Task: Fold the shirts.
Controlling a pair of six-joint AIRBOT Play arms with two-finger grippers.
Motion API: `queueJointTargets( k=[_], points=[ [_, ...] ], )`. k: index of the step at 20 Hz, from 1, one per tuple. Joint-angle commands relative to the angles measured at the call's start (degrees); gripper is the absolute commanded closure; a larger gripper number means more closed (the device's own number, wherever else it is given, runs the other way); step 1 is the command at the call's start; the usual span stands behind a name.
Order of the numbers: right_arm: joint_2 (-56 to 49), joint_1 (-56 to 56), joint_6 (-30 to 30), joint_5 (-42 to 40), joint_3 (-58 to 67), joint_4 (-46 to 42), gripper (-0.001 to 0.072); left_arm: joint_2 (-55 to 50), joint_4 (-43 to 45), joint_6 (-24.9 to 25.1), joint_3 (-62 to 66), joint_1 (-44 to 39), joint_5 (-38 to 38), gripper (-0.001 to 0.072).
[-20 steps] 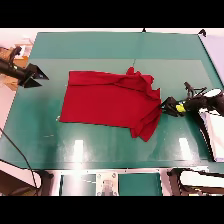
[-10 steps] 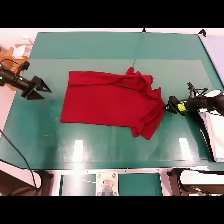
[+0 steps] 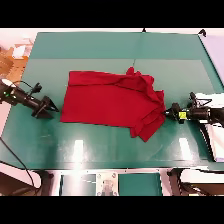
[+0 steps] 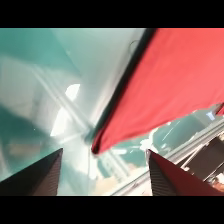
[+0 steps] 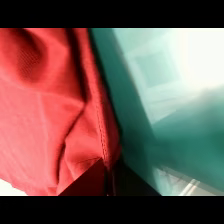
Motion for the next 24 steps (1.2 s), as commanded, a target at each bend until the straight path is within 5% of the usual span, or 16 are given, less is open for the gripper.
queueJointTargets(
  k=[1,6,8,10,11,18,24],
  points=[
    [0.04,0.39,-2.93,0.26,-0.74,3.61,0.0694,0.26,-1.99,1.7,-5.75,-1.36,9.22,0.0111],
    [0.04,0.98,-2.93,1.22,-0.72,3.76,0.0693,0.22,-6.36,6.73,-8.31,-7.34,12.48,0.0174],
    [0.04,0.98,-2.93,1.86,-0.72,3.76,0.0693,0.22,-7.15,8.39,-8.17,-7.08,8.87,0.0426],
    [0.04,0.98,-2.91,1.95,-0.72,3.78,0.0693,0.22,-6.58,8.87,-8.13,-6.62,7.78,0.0538],
    [0.04,0.98,-2.91,2.03,-0.72,3.82,0.0693,0.26,-6.62,9.84,-8.07,-6.62,8.39,0.0687],
    [8.52,0.79,-4.48,19.65,14.88,17.31,0.0694,10.67,-17.4,8.96,9.57,-6.62,0.46,0.0688],
    [25.62,-4.9,-2.64,13.18,45.72,30.77,0.0693,33.46,-21.2,6.75,43.56,-6.62,8.24,0.0687]
  ],
)
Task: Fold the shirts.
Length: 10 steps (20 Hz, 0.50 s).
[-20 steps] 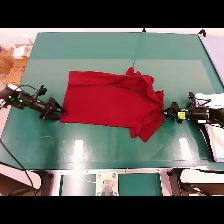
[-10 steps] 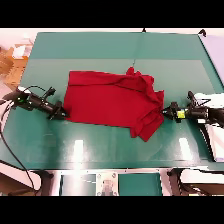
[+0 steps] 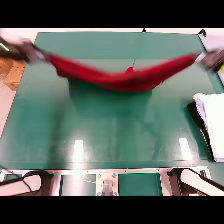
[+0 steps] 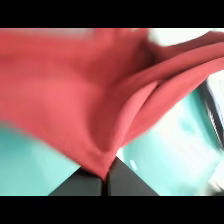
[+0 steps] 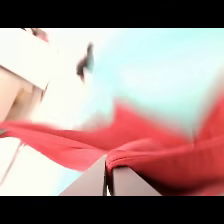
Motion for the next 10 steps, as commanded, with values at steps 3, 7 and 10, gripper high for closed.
queueJointTargets(
  k=[3,7,10],
  points=[
    [16.26,-8.72,0.42,-14.08,22.49,6.84,0.0693,20.65,-2.21,-0.44,22.18,-0.04,14.56,0.0686],
    [26.47,-15.21,0.42,-26.21,24.85,4.9,0.0693,31.58,6.78,0.02,22.08,-0.04,21.86,0.0686],
    [28.02,-15.26,0.44,-27.23,24.81,2.86,0.0692,33.14,14.64,-3.8,22.08,-0.04,20.26,0.0686]
  ],
)
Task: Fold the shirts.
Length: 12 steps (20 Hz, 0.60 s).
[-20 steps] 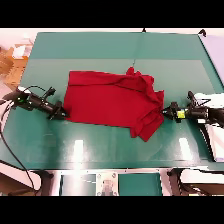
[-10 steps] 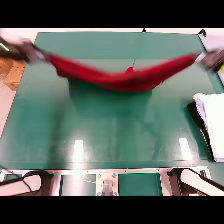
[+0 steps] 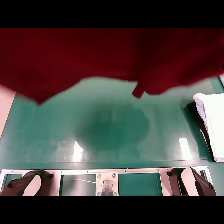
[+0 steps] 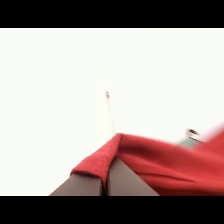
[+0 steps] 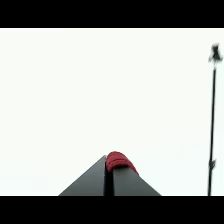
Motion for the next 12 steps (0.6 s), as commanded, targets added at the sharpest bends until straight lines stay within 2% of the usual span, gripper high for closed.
queueJointTargets(
  k=[1,3,8,10,12],
  points=[
    [3.06,-1.57,0.11,-4.98,0.92,-1.97,0.0693,3.37,10.71,-3.98,0.33,0.04,0.74,0.0686],
    [3.04,-1.57,0.11,-4.85,-1.27,-1.92,0.0693,3.28,13.49,-5.11,-4.2,0.04,0.2,0.0686],
    [2.4,1.97,-1.29,-2.29,-14.29,-1.92,0.0692,0.37,11.39,-4.96,-22.8,0.04,-0.31,0.0686],
    [0.61,8.11,-5.07,-2.45,-22.45,-2.19,0.0692,-3.23,6.34,-1.86,-30.6,0.02,0.09,0.0686],
    [-3.06,14.88,-6.38,-4.61,-30.6,-5.35,0.0692,-8.17,1.99,2.27,-37.05,-1.25,2.05,0.0686]
  ],
)
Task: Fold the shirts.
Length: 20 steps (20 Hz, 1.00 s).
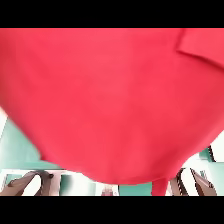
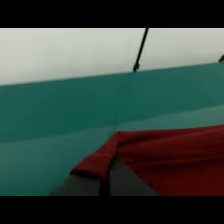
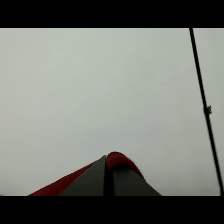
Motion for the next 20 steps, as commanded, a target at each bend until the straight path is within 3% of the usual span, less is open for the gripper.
queueJointTargets(
  k=[1,6,11,15,18,20],
  points=[
    [-5.75,10.38,-2.95,-3.96,-13.42,-4.57,0.0692,-7.85,-6.19,6.08,-11.8,-2.05,3.3,0.0686],
    [-27.36,20.83,-5.7,-15.65,-19.5,-6.05,0.0692,-28.52,-6.16,11.63,-15.74,-8.57,13.18,0.0687],
    [-48.59,21.57,-5.18,-15.85,-6.82,-4.44,0.0692,-41.2,-8.74,11.63,-11.3,-7.61,21.7,0.0686],
    [-54.25,20.79,-1.66,-14.47,-1.33,-7.32,0.0692,-45.11,-7.32,11.58,-8.72,-7.61,21.68,0.0686],
    [-54.34,18.12,6.34,-9.07,-1.42,-21.51,0.0693,-45.18,2.95,8.55,-8.72,-7.61,18.25,0.0686],
    [-54.34,16.59,7.1,-3.39,-2.32,-27.78,0.0694,-45.18,8.52,6.27,-8.74,-7.61,11.91,0.0686]
  ],
)
